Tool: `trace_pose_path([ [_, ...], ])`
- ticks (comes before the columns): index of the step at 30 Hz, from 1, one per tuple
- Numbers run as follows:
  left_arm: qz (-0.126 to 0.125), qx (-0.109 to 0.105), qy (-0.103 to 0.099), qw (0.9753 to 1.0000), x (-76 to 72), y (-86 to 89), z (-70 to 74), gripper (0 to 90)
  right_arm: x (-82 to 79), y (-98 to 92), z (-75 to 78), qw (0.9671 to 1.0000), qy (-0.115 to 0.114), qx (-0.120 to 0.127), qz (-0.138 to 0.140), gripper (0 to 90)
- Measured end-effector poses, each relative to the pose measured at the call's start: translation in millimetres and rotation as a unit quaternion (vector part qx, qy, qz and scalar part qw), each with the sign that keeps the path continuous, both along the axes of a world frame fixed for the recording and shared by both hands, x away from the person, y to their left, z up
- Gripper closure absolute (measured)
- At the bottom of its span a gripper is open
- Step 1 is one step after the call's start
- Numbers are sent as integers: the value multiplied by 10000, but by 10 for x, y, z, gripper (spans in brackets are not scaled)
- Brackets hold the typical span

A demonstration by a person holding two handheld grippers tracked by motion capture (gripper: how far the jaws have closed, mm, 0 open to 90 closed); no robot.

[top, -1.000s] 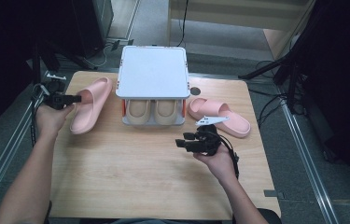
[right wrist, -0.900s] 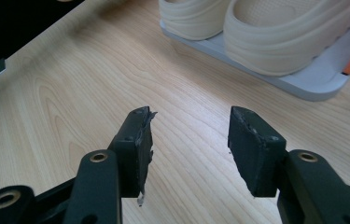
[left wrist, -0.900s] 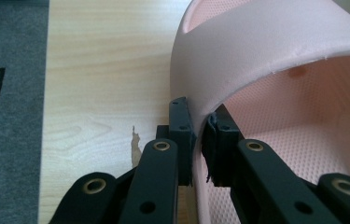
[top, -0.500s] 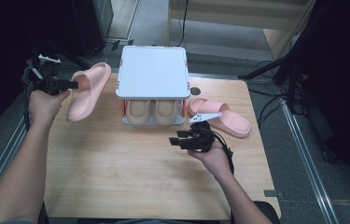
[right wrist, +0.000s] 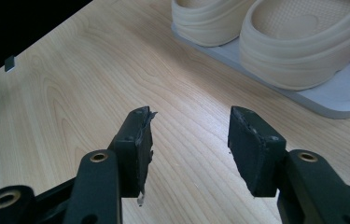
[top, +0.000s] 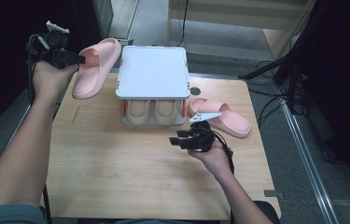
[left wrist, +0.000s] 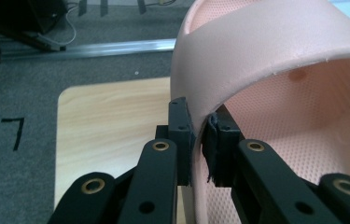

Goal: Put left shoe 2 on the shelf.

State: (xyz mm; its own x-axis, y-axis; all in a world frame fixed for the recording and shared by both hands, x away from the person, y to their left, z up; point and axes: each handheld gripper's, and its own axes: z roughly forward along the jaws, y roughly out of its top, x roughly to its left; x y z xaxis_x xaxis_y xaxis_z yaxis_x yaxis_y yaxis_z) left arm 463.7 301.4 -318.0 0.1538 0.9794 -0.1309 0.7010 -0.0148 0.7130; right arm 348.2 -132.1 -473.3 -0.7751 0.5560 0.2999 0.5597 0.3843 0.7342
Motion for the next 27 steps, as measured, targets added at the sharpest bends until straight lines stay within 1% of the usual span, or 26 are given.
trace_pose_path([
  [2, -72, 62, -52, 9999, 47, -92, 71, 822, -6, -5, 1, 10000, 20, 14, -30, 505],
  [3, -72, 62, -52, 9999, 47, -92, 71, 823, -6, -9, -1, 10000, 31, 27, -38, 504],
  [4, -154, -1, -54, 9999, 104, -171, 121, 823, -6, -14, -3, 10000, 39, 39, -38, 504],
  [5, -157, -30, -56, 9999, 134, -221, 138, 824, -7, -17, -2, 10000, 44, 32, -44, 504],
  [10, -328, 19, -80, 9994, 267, -488, 179, 822, -12, -43, 7, 10000, 30, 56, -63, 504],
  [11, -348, 24, -99, 9993, 291, -539, 175, 821, -10, -48, 8, 10000, 34, 57, -63, 504],
  [14, -412, -3, -50, 9991, 368, -683, 138, 821, -14, -57, 11, 10000, 23, 50, -60, 504],
  [15, -412, -3, -50, 9991, 368, -683, 138, 822, -18, -60, 14, 10000, 21, 47, -59, 504],
  [16, -445, -20, -4, 9990, 419, -758, 96, 821, -23, -62, 16, 10000, 17, 52, -54, 504],
  [19, -440, -22, 91, 9990, 491, -846, 24, 820, -27, -64, 19, 10000, -3, 39, -29, 504],
  [25, -373, 13, 213, 9991, 567, -938, -76, 816, -35, -77, 20, 10000, -2, 35, -51, 503],
  [27, -407, 67, 236, 9989, 573, -953, -93, 809, -32, -83, 20, 10000, -9, 37, -59, 503],
])
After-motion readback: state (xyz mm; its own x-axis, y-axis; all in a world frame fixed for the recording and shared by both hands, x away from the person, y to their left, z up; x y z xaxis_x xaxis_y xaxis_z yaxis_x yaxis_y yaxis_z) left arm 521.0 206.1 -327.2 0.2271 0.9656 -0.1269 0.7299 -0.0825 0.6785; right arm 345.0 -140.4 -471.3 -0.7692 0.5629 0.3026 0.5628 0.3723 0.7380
